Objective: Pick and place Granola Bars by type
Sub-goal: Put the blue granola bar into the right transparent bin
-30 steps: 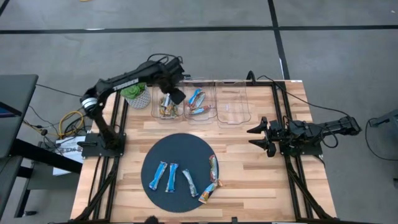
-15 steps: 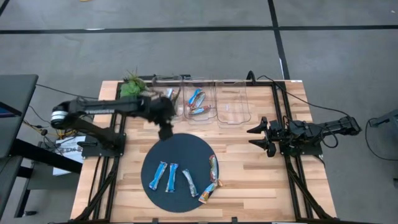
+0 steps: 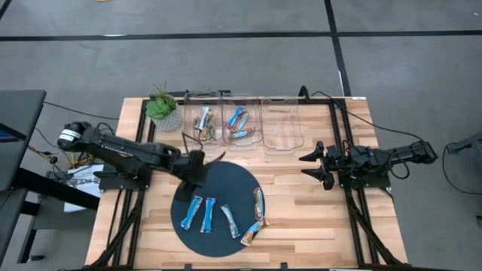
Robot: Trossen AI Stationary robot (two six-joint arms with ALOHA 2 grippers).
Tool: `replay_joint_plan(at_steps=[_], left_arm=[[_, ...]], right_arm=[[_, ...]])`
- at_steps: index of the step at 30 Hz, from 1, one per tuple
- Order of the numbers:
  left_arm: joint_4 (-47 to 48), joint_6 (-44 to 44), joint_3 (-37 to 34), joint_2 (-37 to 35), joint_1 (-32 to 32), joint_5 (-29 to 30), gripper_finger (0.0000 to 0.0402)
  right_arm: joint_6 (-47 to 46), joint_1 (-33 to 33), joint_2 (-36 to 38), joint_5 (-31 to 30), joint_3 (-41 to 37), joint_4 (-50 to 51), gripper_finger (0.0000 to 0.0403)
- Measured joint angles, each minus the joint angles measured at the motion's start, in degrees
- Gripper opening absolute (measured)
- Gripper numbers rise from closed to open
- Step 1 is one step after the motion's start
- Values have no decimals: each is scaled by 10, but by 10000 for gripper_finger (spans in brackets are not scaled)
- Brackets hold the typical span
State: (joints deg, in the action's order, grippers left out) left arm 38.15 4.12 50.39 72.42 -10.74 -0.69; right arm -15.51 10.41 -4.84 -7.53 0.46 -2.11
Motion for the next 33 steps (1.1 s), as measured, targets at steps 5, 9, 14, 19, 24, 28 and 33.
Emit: replay_joint_plan(at_steps=[5,9,14,19,24,28,33], left_arm=[[-28,24,-2,36,-41,1,158],[-58,-9,0,72,-69,-10,158],[-62,-65,21,102,-105,2,158],[-66,-313,27,102,-111,11,158],[-49,-574,27,102,-121,7,158],[-36,-708,27,102,-140,15,158],[-9,-846,27,102,-158,15,158]], right_arm=[[0,0,0,0,0,1,244],[0,0,0,0,0,1,244],[0,0,0,0,0,1,244],[0,0,0,0,0,1,244],[0,0,0,0,0,1,244],[0,0,0,0,0,1,244],[0,0,0,0,0,1,244]])
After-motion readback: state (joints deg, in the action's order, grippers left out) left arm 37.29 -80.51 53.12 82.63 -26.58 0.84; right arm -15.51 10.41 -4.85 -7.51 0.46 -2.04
